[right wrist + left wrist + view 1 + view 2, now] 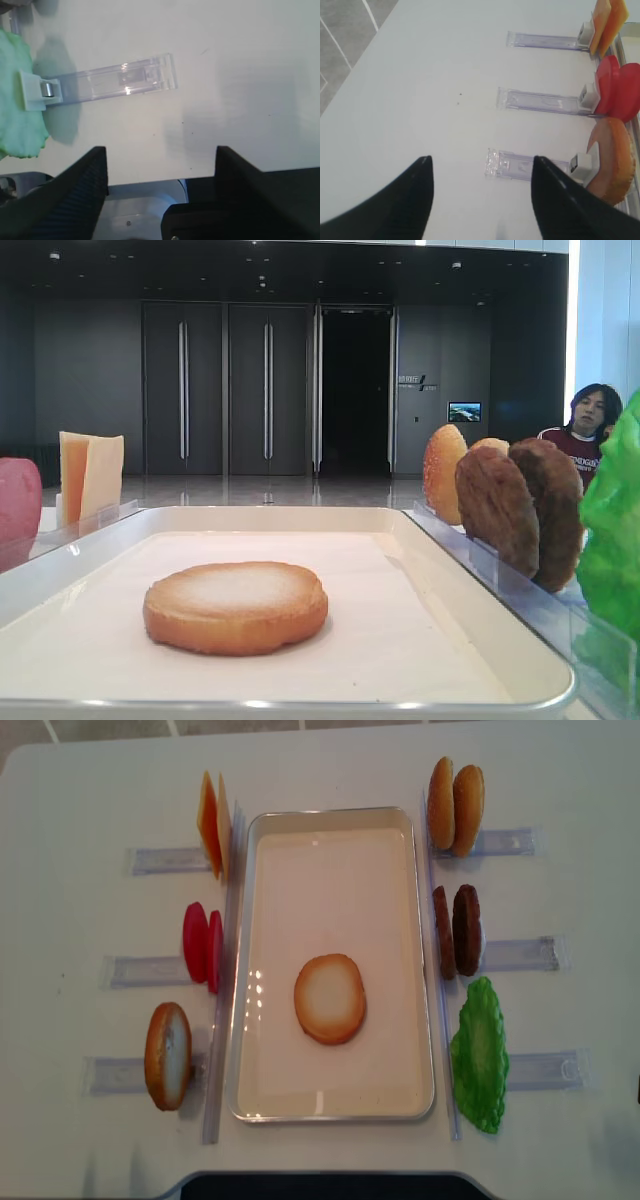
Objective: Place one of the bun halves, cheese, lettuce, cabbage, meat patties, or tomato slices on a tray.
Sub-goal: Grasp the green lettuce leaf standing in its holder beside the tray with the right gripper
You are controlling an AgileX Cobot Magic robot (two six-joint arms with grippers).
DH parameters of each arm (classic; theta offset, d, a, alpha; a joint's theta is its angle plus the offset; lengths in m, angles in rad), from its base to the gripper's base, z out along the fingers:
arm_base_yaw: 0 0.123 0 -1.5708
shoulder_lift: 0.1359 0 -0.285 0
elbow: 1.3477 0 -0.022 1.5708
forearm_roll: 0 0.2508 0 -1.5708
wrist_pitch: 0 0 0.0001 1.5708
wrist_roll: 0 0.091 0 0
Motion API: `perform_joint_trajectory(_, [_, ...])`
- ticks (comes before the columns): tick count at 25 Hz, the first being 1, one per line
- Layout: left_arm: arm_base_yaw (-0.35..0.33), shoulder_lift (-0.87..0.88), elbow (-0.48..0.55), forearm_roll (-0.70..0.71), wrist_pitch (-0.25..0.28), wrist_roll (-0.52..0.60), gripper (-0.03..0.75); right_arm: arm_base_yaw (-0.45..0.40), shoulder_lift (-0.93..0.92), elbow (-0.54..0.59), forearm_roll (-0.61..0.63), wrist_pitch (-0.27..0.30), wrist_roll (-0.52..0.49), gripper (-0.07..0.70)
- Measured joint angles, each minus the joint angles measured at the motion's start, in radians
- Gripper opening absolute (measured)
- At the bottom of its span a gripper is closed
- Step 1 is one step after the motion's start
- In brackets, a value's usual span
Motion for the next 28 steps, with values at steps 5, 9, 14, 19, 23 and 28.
perform_joint_trajectory(5, [0.0, 0.0, 0.0, 0.0, 0.0, 0.0, 0.471, 0.0, 0.164, -0.096, 0.042, 0.001, -0.018, 0.466])
perform_joint_trajectory(9, [0.0, 0.0, 0.0, 0.0, 0.0, 0.0, 0.471, 0.0, 0.293, -0.183, 0.043, 0.0, -0.049, 0.466])
perform_joint_trajectory(14, [0.0, 0.0, 0.0, 0.0, 0.0, 0.0, 0.471, 0.0, 0.366, -0.264, 0.05, 0.0, -0.062, 0.466])
perform_joint_trajectory(19, [0.0, 0.0, 0.001, 0.0, 0.0, 0.0, 0.471, 0.011, 0.384, -0.281, 0.119, 0.0, -0.045, 0.466])
perform_joint_trajectory(23, [0.0, 0.0, 0.001, 0.0, 0.0, 0.0, 0.468, 0.087, 0.384, -0.281, 0.146, 0.0, 0.03, 0.466])
perform_joint_trajectory(28, [0.0, 0.0, 0.001, 0.0, 0.0, 0.0, 0.468, 0.246, 0.386, -0.281, 0.145, 0.0, 0.156, 0.466])
